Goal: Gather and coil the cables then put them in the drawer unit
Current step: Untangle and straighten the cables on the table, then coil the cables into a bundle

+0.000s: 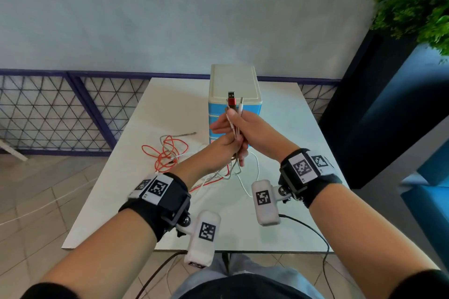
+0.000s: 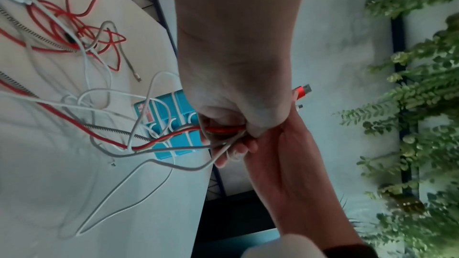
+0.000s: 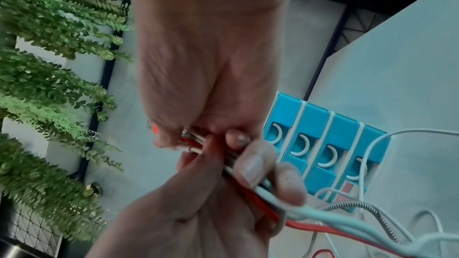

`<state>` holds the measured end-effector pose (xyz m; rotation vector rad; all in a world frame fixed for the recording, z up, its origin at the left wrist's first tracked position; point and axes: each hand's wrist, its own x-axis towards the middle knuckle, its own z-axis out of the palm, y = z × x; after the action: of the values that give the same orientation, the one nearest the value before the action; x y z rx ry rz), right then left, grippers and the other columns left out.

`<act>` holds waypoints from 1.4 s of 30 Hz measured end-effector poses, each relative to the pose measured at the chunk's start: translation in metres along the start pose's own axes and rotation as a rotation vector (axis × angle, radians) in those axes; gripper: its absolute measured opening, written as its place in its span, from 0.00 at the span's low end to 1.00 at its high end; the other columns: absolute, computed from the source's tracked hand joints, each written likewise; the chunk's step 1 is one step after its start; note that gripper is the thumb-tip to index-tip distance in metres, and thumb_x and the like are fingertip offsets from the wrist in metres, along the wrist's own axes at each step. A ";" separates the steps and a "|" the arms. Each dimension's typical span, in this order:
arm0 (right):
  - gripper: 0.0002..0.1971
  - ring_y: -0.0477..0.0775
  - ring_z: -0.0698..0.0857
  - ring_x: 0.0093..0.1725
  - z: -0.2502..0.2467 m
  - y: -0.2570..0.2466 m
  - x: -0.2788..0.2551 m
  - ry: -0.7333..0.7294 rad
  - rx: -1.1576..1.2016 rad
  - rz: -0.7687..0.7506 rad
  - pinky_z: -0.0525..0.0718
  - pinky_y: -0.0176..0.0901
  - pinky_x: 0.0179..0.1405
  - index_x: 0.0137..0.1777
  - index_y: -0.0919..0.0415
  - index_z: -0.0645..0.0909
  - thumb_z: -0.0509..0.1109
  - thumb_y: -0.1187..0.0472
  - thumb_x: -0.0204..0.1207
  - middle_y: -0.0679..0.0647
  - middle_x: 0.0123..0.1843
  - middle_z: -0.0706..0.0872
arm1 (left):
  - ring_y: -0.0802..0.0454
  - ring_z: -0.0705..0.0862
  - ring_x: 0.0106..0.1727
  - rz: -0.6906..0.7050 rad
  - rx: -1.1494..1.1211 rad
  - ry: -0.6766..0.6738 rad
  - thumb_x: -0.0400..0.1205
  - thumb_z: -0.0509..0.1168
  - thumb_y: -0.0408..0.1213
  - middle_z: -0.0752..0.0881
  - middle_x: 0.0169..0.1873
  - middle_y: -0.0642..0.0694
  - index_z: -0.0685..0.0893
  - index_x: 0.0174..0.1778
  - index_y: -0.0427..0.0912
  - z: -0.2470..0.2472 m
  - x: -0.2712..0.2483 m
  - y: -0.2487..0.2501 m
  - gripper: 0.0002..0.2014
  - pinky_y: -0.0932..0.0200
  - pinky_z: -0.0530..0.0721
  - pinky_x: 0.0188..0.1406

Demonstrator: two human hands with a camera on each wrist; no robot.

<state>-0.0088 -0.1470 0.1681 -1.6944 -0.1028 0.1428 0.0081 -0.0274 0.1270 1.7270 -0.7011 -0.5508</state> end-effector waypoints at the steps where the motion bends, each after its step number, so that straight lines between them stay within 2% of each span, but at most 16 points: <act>1: 0.20 0.55 0.89 0.57 -0.001 -0.002 -0.003 -0.016 -0.059 0.011 0.84 0.27 0.34 0.54 0.68 0.81 0.51 0.56 0.88 0.64 0.61 0.87 | 0.51 0.81 0.35 -0.004 -0.005 -0.002 0.90 0.44 0.38 0.79 0.32 0.44 0.74 0.42 0.37 0.000 -0.001 0.001 0.17 0.65 0.80 0.42; 3: 0.22 0.43 0.90 0.44 -0.002 -0.004 -0.008 -0.009 -0.117 0.044 0.78 0.23 0.22 0.55 0.73 0.82 0.51 0.57 0.89 0.61 0.58 0.88 | 0.53 0.83 0.38 -0.008 0.022 -0.015 0.90 0.44 0.37 0.83 0.35 0.43 0.77 0.48 0.32 0.000 -0.001 0.002 0.18 0.68 0.82 0.46; 5: 0.22 0.42 0.89 0.33 -0.002 -0.003 -0.008 0.049 -0.103 0.045 0.78 0.26 0.21 0.52 0.72 0.81 0.50 0.56 0.89 0.60 0.52 0.89 | 0.56 0.85 0.42 -0.004 0.093 -0.045 0.89 0.46 0.38 0.86 0.39 0.45 0.79 0.49 0.34 -0.003 0.000 0.003 0.17 0.69 0.82 0.51; 8: 0.17 0.58 0.92 0.43 0.003 0.002 -0.002 0.182 -0.003 -0.033 0.88 0.46 0.44 0.45 0.64 0.70 0.50 0.52 0.88 0.62 0.41 0.91 | 0.58 0.85 0.50 -0.029 0.380 -0.091 0.87 0.51 0.42 0.89 0.42 0.53 0.83 0.41 0.47 -0.012 0.004 0.000 0.17 0.57 0.80 0.61; 10: 0.15 0.59 0.90 0.33 0.006 0.005 0.001 0.274 0.116 -0.084 0.89 0.58 0.48 0.47 0.62 0.69 0.51 0.53 0.88 0.56 0.27 0.83 | 0.54 0.85 0.49 -0.042 0.533 -0.061 0.85 0.52 0.43 0.88 0.38 0.55 0.82 0.38 0.50 -0.014 0.005 -0.003 0.15 0.51 0.81 0.59; 12: 0.14 0.52 0.79 0.21 0.008 0.006 0.003 0.355 0.208 -0.124 0.89 0.53 0.37 0.46 0.62 0.70 0.51 0.54 0.88 0.51 0.22 0.71 | 0.51 0.87 0.42 -0.025 0.555 0.028 0.82 0.54 0.44 0.88 0.32 0.52 0.81 0.40 0.49 -0.012 0.003 -0.008 0.11 0.46 0.84 0.51; 15: 0.16 0.45 0.64 0.18 0.012 0.008 0.004 0.423 0.310 -0.101 0.70 0.41 0.21 0.40 0.59 0.69 0.52 0.53 0.88 0.47 0.23 0.64 | 0.47 0.85 0.35 -0.005 0.659 0.135 0.83 0.55 0.46 0.84 0.29 0.49 0.79 0.41 0.43 -0.003 0.001 -0.014 0.13 0.48 0.83 0.39; 18: 0.16 0.43 0.61 0.19 0.015 0.011 0.003 0.434 0.374 -0.056 0.60 0.37 0.17 0.39 0.57 0.70 0.53 0.51 0.88 0.45 0.23 0.64 | 0.47 0.75 0.33 0.019 0.879 0.238 0.84 0.53 0.47 0.72 0.24 0.53 0.70 0.38 0.44 0.007 0.001 -0.021 0.13 0.54 0.68 0.31; 20: 0.16 0.42 0.61 0.18 0.014 0.011 0.003 0.445 0.394 -0.046 0.60 0.35 0.16 0.38 0.56 0.70 0.53 0.52 0.87 0.44 0.22 0.64 | 0.47 0.73 0.32 0.039 0.942 0.290 0.84 0.53 0.48 0.69 0.23 0.52 0.67 0.36 0.47 0.010 0.003 -0.026 0.13 0.56 0.67 0.32; 25: 0.17 0.44 0.59 0.19 0.009 0.009 -0.001 0.470 0.393 -0.047 0.59 0.36 0.17 0.37 0.56 0.69 0.53 0.53 0.88 0.45 0.23 0.63 | 0.41 0.81 0.36 0.035 0.989 0.256 0.83 0.57 0.56 0.84 0.32 0.43 0.79 0.39 0.43 0.004 0.009 -0.038 0.19 0.57 0.69 0.33; 28: 0.17 0.43 0.60 0.18 0.002 0.003 -0.004 0.505 0.376 -0.063 0.60 0.35 0.16 0.38 0.57 0.69 0.52 0.53 0.88 0.44 0.21 0.65 | 0.45 0.82 0.33 0.046 0.834 0.268 0.80 0.65 0.53 0.84 0.27 0.44 0.82 0.33 0.42 -0.002 0.008 -0.046 0.18 0.60 0.66 0.29; 30: 0.16 0.42 0.61 0.16 -0.007 -0.005 -0.005 0.532 0.401 -0.100 0.61 0.33 0.14 0.38 0.57 0.69 0.52 0.54 0.88 0.43 0.20 0.66 | 0.51 0.84 0.29 -0.021 0.771 0.296 0.77 0.66 0.54 0.83 0.20 0.50 0.82 0.28 0.46 -0.014 0.006 -0.062 0.17 0.62 0.75 0.34; 32: 0.15 0.42 0.61 0.16 -0.017 -0.014 -0.006 0.531 0.436 -0.132 0.61 0.33 0.14 0.39 0.57 0.69 0.53 0.54 0.88 0.43 0.20 0.66 | 0.53 0.86 0.31 -0.099 0.761 0.292 0.76 0.64 0.55 0.86 0.20 0.51 0.83 0.29 0.46 -0.024 0.002 -0.081 0.18 0.54 0.81 0.52; 36: 0.16 0.41 0.62 0.15 -0.016 -0.018 -0.005 0.517 0.369 -0.152 0.61 0.33 0.14 0.39 0.57 0.69 0.52 0.53 0.88 0.42 0.18 0.67 | 0.58 0.86 0.38 -0.113 0.844 0.286 0.80 0.57 0.53 0.89 0.26 0.49 0.87 0.37 0.47 -0.024 0.006 -0.083 0.18 0.48 0.60 0.75; 38: 0.16 0.41 0.63 0.15 -0.019 -0.019 -0.004 0.547 0.343 -0.158 0.62 0.33 0.14 0.39 0.57 0.70 0.53 0.53 0.88 0.42 0.17 0.68 | 0.56 0.86 0.43 -0.131 0.944 0.280 0.82 0.55 0.53 0.89 0.29 0.50 0.86 0.41 0.50 -0.024 0.005 -0.082 0.17 0.47 0.51 0.77; 42: 0.17 0.41 0.61 0.15 -0.059 -0.038 -0.010 0.715 0.387 -0.213 0.59 0.31 0.14 0.35 0.55 0.68 0.52 0.55 0.88 0.41 0.16 0.65 | 0.46 0.86 0.45 -0.248 0.945 0.300 0.80 0.51 0.57 0.78 0.20 0.52 0.78 0.33 0.54 -0.041 -0.025 -0.110 0.17 0.44 0.56 0.75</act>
<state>-0.0093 -0.2013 0.2136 -1.2539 0.2640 -0.5693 0.0371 0.0388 0.0310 2.7319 -0.5598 -0.0874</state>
